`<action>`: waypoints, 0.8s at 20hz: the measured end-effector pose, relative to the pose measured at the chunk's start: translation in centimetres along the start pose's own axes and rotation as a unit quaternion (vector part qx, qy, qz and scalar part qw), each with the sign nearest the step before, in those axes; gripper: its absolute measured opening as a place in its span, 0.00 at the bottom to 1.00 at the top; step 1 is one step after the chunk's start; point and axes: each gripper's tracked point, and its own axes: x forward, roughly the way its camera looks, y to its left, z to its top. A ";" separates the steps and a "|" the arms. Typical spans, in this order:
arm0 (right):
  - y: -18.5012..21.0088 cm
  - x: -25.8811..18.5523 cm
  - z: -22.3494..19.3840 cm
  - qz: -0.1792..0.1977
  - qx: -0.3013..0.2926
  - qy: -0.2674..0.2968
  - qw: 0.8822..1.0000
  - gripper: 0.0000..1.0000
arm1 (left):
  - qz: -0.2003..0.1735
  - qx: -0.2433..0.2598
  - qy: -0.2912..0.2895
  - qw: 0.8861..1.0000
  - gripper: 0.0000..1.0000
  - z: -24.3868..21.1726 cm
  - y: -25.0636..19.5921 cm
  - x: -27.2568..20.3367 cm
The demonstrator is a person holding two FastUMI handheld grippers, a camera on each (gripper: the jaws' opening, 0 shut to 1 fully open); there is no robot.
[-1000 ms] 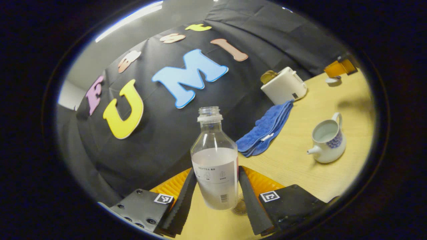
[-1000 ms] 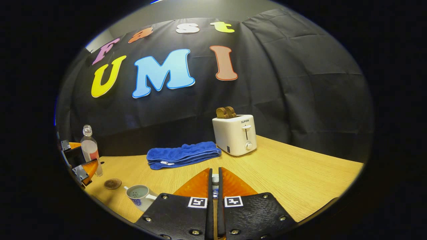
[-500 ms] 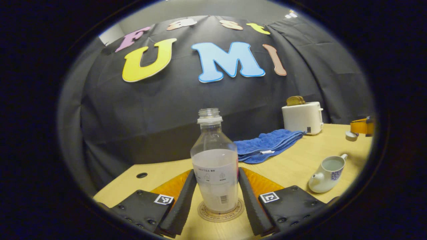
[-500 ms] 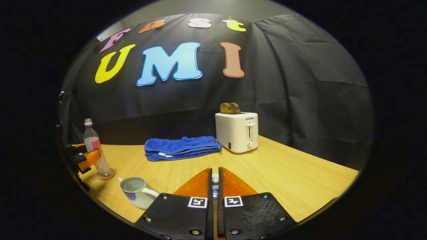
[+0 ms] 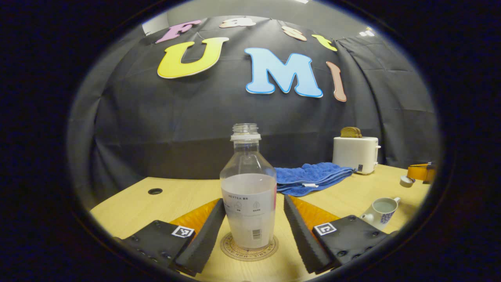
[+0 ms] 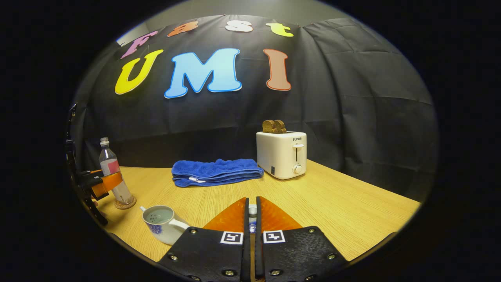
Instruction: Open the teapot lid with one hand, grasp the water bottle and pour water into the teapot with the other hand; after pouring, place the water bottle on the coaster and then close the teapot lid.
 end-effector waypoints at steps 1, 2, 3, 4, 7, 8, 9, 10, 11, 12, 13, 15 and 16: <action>0.1 0.0 0.1 0.002 0.000 0.000 1.000 0.05 | 0.003 0.000 -0.008 1.000 1.00 0.6 0.1 -0.3; 0.2 0.0 0.1 0.003 0.000 -0.001 1.000 0.05 | 0.003 -0.001 -0.015 1.000 1.00 1.2 0.3 -0.6; 0.4 -0.1 0.2 0.005 0.000 -0.002 1.000 0.05 | 0.005 0.000 -0.019 1.000 1.00 1.6 0.3 -0.9; 0.6 -0.2 0.3 0.009 0.001 -0.005 1.000 0.05 | 0.008 0.000 -0.019 1.000 1.00 1.7 0.4 -1.1; 2.3 -0.8 1.2 0.037 0.006 -0.021 0.999 0.05 | 0.019 -0.005 -0.021 1.000 1.00 2.1 0.7 -2.4; 3.3 -1.1 1.5 0.054 0.009 -0.030 0.998 0.05 | 0.022 -0.003 -0.018 1.000 1.00 1.6 0.8 -2.9; 4.5 -1.5 2.1 0.071 0.010 -0.040 0.997 0.04 | 0.025 0.000 -0.015 1.000 1.00 1.4 0.8 -3.5; 5.5 -1.8 2.4 0.089 0.011 -0.051 0.995 0.05 | 0.027 0.001 -0.012 1.000 1.00 1.2 0.8 -4.2; 6.7 -2.2 2.9 0.108 0.011 -0.060 0.992 0.05 | 0.028 0.002 -0.013 1.000 1.00 1.3 0.7 -5.0; 7.9 -2.4 3.0 0.124 0.008 -0.067 0.990 0.04 | 0.030 0.003 -0.014 0.999 1.00 1.2 0.7 -5.8; 9.0 -2.4 2.9 0.136 0.001 -0.067 0.988 0.04 | 0.034 0.003 -0.013 0.999 1.00 1.2 0.7 -6.6; 10.8 -2.1 2.2 0.156 -0.018 -0.060 0.986 0.05 | 0.041 0.002 -0.019 0.999 1.00 1.3 0.8 -8.4; 11.8 -2.2 2.1 0.168 -0.024 -0.058 0.984 0.04 | 0.044 0.000 -0.024 0.999 1.00 1.5 0.8 -9.3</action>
